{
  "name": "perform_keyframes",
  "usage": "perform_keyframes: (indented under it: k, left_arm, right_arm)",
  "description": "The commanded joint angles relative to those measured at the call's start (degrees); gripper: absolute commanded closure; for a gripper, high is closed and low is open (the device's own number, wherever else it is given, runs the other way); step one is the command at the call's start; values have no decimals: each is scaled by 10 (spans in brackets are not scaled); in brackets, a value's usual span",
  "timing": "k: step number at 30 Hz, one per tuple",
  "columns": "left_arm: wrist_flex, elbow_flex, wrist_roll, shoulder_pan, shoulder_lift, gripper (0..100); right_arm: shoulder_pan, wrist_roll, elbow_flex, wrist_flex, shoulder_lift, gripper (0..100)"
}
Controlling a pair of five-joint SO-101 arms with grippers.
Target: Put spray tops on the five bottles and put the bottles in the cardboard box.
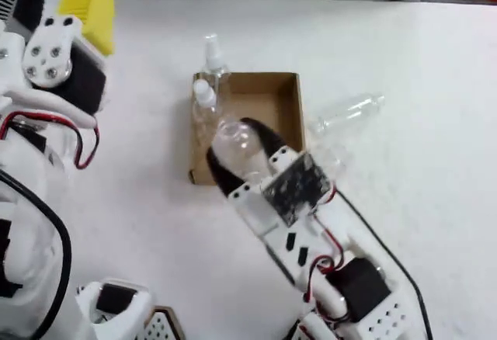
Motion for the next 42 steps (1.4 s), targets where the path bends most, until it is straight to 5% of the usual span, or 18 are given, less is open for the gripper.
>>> perform_keyframes:
  k: [1, 10, 22, 42]
  left_arm:
    - [49, -78, 2, 32, 81, 977]
    - [163, -205, 1, 127, 201, 977]
    - [277, -214, 1, 149, 219, 978]
    - [271, -211, 0, 210, 199, 979]
  right_arm:
    - [-50, -4, 111, -141, -73, 983]
    - [-52, -4, 259, -218, -167, 983]
    - [20, -4, 304, -213, -249, 983]
    - [17, -4, 331, -213, -249, 983]
